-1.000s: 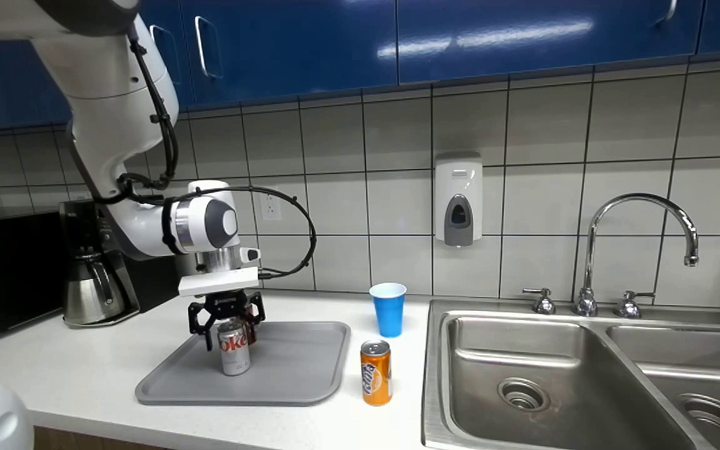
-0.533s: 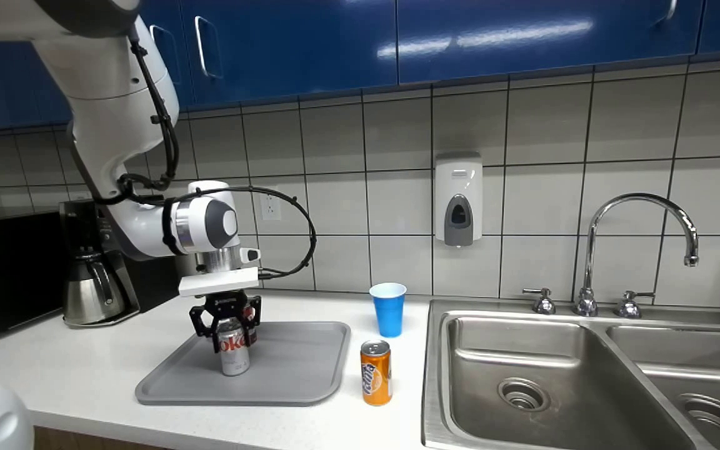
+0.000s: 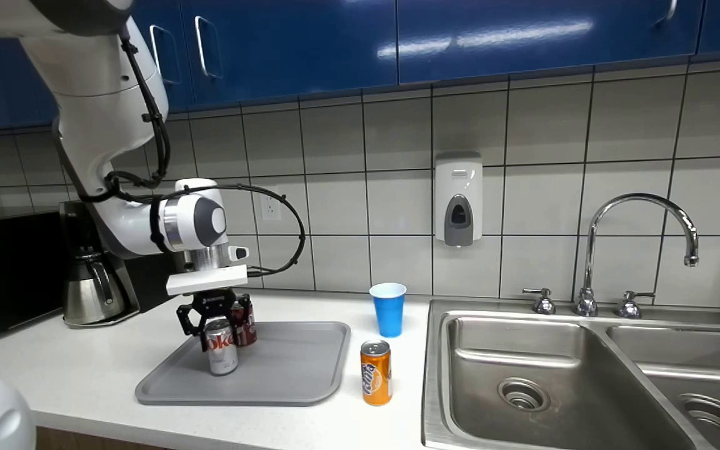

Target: Move the orange can to the right the gray can to the left and the red can forward from the tray

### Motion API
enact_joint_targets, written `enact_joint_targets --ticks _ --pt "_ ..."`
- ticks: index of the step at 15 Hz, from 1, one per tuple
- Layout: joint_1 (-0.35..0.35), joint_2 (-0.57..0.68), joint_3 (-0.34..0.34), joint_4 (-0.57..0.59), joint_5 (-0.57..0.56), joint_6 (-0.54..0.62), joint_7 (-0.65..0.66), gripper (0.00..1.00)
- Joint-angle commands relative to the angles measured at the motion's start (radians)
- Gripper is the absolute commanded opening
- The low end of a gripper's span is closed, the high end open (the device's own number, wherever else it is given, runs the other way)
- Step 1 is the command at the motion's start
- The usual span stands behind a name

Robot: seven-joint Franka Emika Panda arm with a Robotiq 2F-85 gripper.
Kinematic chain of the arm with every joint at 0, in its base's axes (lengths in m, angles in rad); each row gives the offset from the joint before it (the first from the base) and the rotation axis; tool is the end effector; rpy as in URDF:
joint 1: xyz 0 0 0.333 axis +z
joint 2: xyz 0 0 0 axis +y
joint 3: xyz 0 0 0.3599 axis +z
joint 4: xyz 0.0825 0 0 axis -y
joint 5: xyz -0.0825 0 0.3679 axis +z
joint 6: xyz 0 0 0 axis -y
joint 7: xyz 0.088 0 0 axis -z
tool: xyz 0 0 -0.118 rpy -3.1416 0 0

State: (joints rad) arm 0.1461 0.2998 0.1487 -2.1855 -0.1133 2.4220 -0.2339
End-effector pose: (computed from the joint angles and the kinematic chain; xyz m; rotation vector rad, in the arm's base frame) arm 0.5324 0.1585 0.2898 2.9664 0.9354 -0.0892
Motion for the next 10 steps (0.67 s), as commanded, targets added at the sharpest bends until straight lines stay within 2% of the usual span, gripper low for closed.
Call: enact_joint_targets --ticks 1,10 --pt "0.006 -0.052 0.026 0.006 0.008 -0.038 -0.014 0.38" --pt "0.045 -0.04 0.089 0.054 0.019 -0.043 -0.059 0.38"
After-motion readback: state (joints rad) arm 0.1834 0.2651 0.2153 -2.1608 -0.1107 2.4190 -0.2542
